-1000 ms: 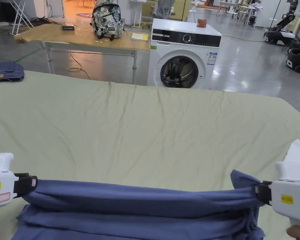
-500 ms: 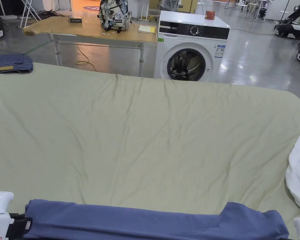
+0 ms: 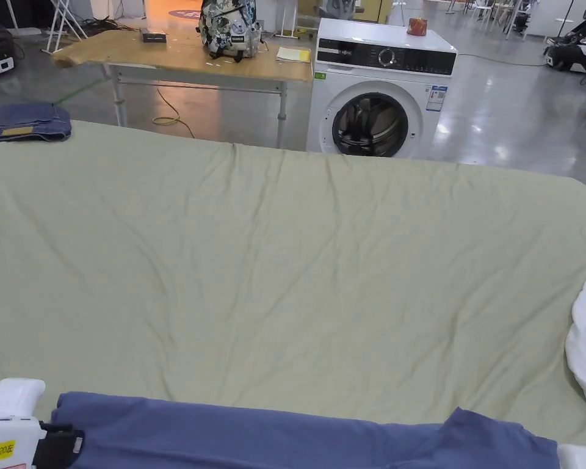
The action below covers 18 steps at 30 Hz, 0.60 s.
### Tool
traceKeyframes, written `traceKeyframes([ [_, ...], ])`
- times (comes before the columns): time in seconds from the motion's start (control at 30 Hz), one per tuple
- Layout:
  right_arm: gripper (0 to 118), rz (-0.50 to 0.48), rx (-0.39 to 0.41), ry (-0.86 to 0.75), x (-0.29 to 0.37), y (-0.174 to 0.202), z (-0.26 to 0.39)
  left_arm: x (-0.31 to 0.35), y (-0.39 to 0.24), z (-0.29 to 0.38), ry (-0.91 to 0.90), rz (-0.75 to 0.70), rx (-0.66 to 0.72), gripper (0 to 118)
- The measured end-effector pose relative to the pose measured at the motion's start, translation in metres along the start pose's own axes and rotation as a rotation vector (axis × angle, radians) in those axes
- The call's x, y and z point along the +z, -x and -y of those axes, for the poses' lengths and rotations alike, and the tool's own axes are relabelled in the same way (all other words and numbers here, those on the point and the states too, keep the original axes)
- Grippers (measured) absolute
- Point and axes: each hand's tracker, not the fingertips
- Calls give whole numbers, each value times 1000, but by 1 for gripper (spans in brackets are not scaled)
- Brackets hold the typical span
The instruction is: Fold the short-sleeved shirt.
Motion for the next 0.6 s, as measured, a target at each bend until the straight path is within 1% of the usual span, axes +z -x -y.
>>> traceKeyframes([
  [0.03, 79, 31, -3, -40, 9, 0, -4, 4, -3, -4, -18, 1, 6, 64],
  [0.07, 78, 31, -6, -76, 16, 1, -7, 6, -6, -7, -38, -6, 8, 66],
  [0.13, 78, 12, -17, -169, 34, 3, -17, 13, -13, -15, -107, -13, 2, 66],
  [0.2, 78, 25, -38, -255, 50, 12, -26, 18, -19, -24, -155, -3, 2, 66],
  [0.27, 78, 16, -39, -367, 58, 21, -35, 21, -27, -32, -216, -3, 0, 66],
  [0.33, 78, 7, -61, -481, 66, 36, -42, 24, -36, -41, -282, -8, -5, 66],
  [0.4, 78, -29, -88, -583, 68, 49, -50, 26, -47, -48, -354, -17, -20, 65],
  [0.43, 76, -43, -98, -632, 70, 61, -53, 29, -55, -52, -403, -37, -35, 65],
  [0.47, 67, -44, -95, -674, 72, 70, -57, 31, -62, -55, -447, -50, -54, 64],
  [0.5, 52, -48, -98, -720, 73, 79, -59, 33, -69, -57, -495, -66, -72, 61],
  [0.53, 33, -53, -88, -767, 74, 90, -62, 36, -77, -60, -544, -80, -92, 50],
  [0.6, 18, -58, -78, -831, 76, 108, -68, 42, -90, -66, -603, -107, -126, 28],
])
